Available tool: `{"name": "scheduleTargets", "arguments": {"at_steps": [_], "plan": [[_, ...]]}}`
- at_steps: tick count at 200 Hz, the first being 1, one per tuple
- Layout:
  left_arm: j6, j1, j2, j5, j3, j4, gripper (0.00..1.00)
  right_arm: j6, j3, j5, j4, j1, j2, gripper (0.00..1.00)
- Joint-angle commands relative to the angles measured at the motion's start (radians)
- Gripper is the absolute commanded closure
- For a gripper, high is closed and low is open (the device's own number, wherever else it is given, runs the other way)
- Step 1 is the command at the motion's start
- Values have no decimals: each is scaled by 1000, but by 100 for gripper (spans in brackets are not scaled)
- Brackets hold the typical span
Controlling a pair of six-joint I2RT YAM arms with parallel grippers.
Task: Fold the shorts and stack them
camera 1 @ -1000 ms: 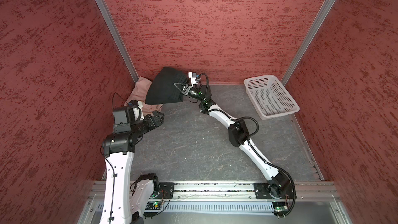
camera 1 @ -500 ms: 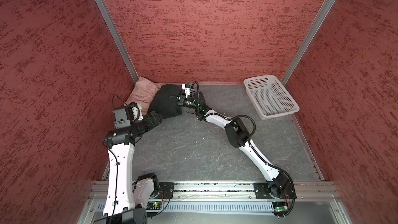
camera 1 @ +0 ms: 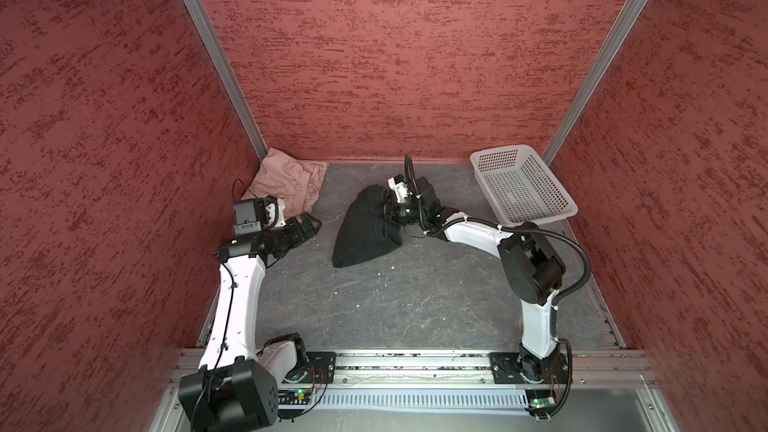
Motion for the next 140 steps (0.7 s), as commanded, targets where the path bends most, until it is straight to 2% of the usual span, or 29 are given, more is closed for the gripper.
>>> {"name": "scheduleTargets", "arguments": {"at_steps": [1,16,48,75,99,140], "plan": [[-40,-72,50,3,-34,147,1,-30,-99,29,-168,-31,-79,100],[-62,-124,100,-5,-60,222,1,-64,-131,55,-301,-37,-115,100],[-81,-232,225,-10,-103,367,1,-110,-200,87,-468,-41,-145,100],[-78,-256,340,26,-98,447,1,-118,-195,93,-423,-46,-131,100],[-33,-262,413,54,-52,446,1,-151,-141,122,-484,-52,-107,100],[6,-346,541,101,7,486,1,-118,-280,117,-400,-88,-183,100]]}}
